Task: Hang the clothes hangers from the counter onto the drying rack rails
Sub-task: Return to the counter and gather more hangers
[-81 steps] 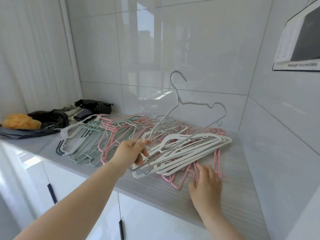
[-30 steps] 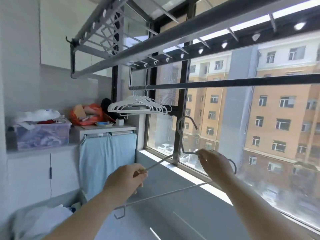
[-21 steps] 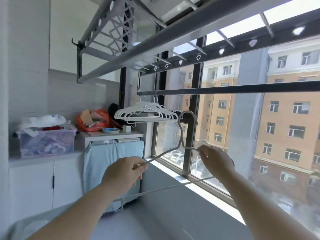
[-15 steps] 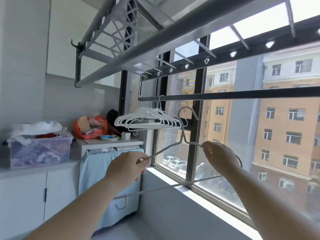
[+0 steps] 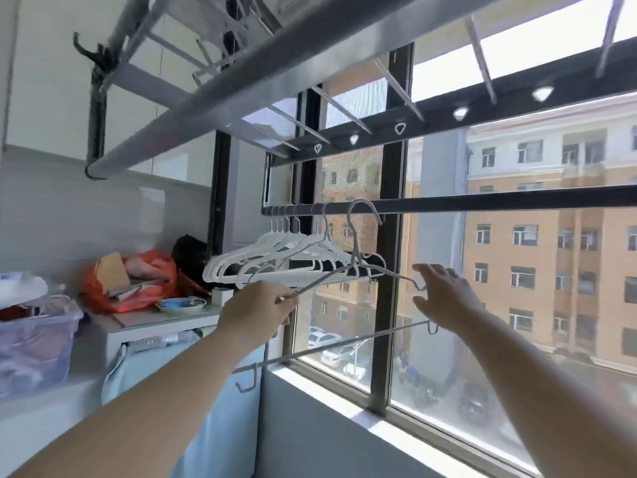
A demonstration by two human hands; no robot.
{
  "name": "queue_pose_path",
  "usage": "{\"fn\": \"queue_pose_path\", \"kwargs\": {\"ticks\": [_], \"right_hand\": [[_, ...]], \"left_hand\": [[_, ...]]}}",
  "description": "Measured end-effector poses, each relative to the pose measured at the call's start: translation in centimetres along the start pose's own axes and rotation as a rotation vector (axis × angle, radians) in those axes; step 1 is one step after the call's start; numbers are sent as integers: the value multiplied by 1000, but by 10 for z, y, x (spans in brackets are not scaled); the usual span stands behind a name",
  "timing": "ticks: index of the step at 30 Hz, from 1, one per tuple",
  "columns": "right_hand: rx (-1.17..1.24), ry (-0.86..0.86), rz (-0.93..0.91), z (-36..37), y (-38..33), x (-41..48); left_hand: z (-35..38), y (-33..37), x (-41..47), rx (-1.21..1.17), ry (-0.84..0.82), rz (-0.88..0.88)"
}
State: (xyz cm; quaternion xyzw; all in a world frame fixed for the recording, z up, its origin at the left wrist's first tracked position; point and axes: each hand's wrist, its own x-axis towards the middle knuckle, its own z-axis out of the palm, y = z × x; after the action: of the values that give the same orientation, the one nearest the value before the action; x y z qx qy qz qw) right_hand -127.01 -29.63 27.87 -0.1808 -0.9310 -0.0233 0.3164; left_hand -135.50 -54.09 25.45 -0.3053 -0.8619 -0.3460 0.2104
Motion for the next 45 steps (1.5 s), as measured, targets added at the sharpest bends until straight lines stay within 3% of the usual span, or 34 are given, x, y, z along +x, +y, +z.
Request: {"fn": "queue_pose_path", "kwargs": {"ticks": [7, 18, 28, 45], "right_hand": [[-226, 338, 44, -32, 0, 77], [-561, 209, 114, -41, 29, 144], [-609, 351, 14, -32, 39, 149], [-625, 314, -4, -33, 36, 146]], "left_hand": [[17, -24, 66, 25, 41, -16], [43, -17, 146, 29, 77, -65], [78, -4, 180, 43, 68, -68], [97, -14, 181, 47, 27, -142]]}}
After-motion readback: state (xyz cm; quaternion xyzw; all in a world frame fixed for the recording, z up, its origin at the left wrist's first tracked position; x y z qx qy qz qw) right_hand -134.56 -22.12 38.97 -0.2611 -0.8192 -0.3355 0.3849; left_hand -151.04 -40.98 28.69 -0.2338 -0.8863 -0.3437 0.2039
